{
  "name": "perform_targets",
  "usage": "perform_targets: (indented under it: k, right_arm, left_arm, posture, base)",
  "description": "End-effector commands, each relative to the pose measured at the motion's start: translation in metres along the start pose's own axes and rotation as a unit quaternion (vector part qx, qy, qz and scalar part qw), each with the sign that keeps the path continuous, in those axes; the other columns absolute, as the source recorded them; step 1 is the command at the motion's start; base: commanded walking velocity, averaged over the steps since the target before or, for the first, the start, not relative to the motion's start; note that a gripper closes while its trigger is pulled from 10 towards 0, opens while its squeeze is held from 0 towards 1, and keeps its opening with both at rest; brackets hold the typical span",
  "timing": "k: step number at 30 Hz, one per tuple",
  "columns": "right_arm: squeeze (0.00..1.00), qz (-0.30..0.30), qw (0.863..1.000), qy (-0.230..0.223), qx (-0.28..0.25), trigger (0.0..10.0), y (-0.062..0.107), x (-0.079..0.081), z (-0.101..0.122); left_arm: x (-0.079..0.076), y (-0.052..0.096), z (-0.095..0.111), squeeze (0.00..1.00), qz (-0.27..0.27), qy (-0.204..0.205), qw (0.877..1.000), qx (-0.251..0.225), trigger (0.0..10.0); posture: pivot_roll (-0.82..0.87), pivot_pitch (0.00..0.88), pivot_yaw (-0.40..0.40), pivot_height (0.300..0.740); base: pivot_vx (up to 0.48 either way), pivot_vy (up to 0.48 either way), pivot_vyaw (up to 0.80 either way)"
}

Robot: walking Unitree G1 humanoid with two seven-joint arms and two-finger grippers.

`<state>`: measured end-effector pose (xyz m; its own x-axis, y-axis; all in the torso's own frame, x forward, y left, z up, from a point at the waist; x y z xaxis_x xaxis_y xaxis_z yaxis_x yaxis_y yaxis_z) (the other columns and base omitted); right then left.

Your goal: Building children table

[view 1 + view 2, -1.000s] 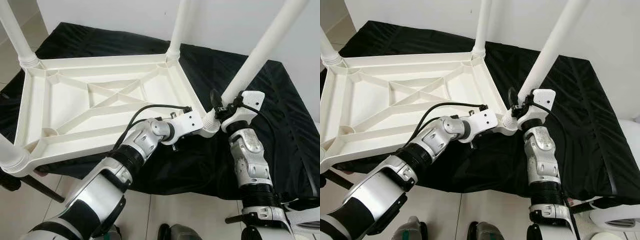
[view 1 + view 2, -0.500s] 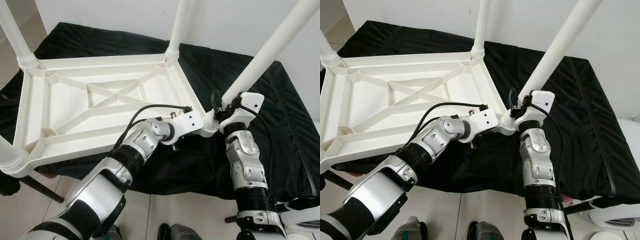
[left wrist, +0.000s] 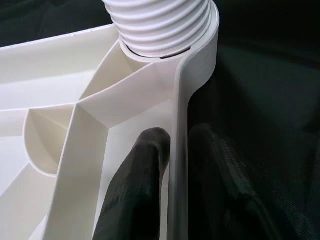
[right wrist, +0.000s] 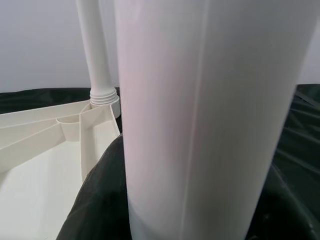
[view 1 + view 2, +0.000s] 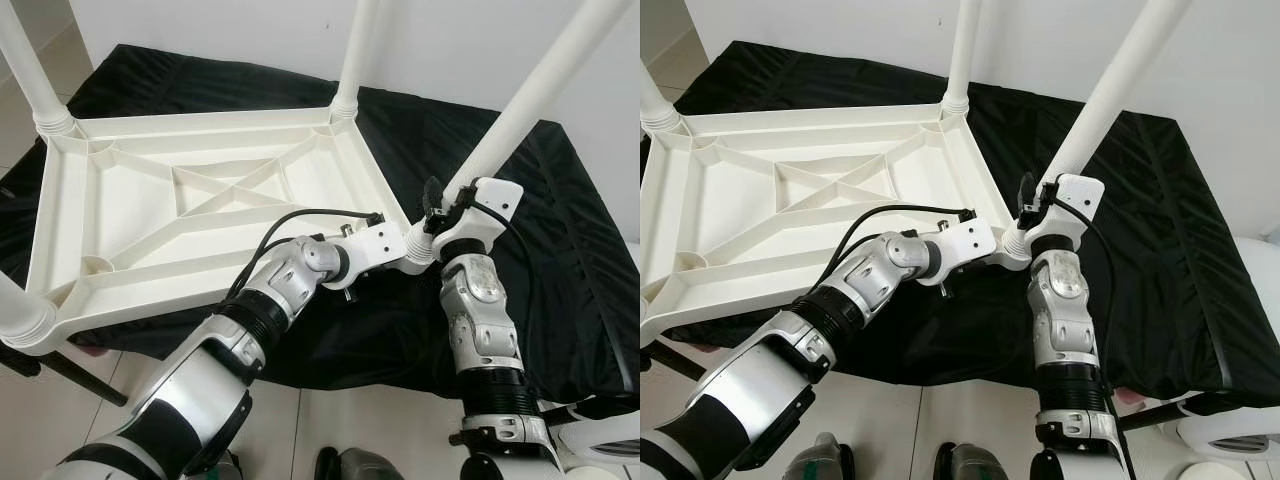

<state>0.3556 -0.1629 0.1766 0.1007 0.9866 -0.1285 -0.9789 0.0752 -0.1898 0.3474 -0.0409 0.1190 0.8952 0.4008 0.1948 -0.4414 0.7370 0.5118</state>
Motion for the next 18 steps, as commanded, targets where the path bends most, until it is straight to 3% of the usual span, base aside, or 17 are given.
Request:
perform_targets:
  k: [1,9,17,18]
  right_arm:
    - [0.0,0.006,0.997,0.001,0.072,10.0,0.007,0.006,-0.032]
    - [0.0,-0.027,0.997,0.009,0.077,10.0,0.01,0.007,-0.032]
    - [0.0,-0.079,0.992,0.013,0.096,10.0,0.018,-0.003,-0.037]
    - [0.0,-0.107,0.988,0.023,0.107,10.0,0.019,-0.008,-0.039]
  left_arm:
    - [-0.003,-0.002,-0.019,0.0,-0.003,0.019,0.999,0.03,10.0]
    - [-0.002,-0.001,-0.018,0.0,-0.001,0.019,0.999,0.03,10.0]
    - [-0.002,-0.001,-0.018,0.0,-0.001,0.019,0.999,0.03,10.0]
    - [-0.002,-0.001,-0.018,0.0,-0.002,0.019,0.999,0.03,10.0]
  posture:
    - [0.03,0.064,-0.079,0.74]
    - [0.03,0.064,-0.08,0.74]
    - [0.03,0.066,-0.079,0.74]
    - [0.03,0.067,-0.078,0.74]
  base:
    - [0.0,0.0,0.0]
    - [0.0,0.0,0.0]
    - [0.0,0.0,0.0]
    - [0.0,0.0,0.0]
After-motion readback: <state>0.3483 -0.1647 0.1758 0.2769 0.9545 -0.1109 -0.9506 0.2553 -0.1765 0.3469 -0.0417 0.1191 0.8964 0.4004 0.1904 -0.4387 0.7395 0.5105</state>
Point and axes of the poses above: a point about 5 cm out from each wrist's last joint towards the gripper, its own y axis pointing back from the gripper into the wrist, its own z axis along the axis of the wrist's last joint, x = y × z, the point moved 3 cm from there along -y, pointing out of the wrist towards the gripper, and after that the axes turned 15 degrees about y, right-handed, at the moved point
